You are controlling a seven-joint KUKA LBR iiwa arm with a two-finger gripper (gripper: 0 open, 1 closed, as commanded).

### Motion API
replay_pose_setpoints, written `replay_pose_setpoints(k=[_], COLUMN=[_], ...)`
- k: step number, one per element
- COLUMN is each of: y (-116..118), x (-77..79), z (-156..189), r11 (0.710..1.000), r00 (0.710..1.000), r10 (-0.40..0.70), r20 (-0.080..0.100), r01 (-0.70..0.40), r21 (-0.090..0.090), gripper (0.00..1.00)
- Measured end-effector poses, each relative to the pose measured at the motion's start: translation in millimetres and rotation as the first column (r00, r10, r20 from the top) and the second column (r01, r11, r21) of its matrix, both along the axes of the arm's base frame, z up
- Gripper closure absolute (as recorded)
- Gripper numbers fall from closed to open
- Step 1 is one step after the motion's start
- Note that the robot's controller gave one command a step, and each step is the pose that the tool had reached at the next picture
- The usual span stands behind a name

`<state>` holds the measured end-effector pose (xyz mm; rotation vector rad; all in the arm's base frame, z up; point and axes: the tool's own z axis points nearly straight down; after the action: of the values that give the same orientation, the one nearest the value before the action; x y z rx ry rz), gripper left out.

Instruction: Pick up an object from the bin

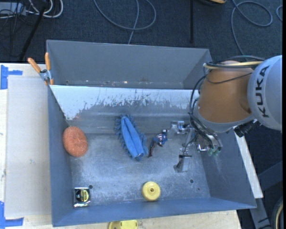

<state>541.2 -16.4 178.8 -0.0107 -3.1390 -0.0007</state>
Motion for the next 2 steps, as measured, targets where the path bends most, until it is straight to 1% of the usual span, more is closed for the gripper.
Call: replay_pose_setpoints(k=[1,2], y=[39,68], x=[28.5,59.5], z=[-22,-70], r11=[1.0,0.999], r00=[1.0,0.999], r10=[-0.029,0.046], r20=[0.008,0.006], r01=[0.029,-0.046], r21=[-0.002,0.002], gripper=[0.0,0.0])
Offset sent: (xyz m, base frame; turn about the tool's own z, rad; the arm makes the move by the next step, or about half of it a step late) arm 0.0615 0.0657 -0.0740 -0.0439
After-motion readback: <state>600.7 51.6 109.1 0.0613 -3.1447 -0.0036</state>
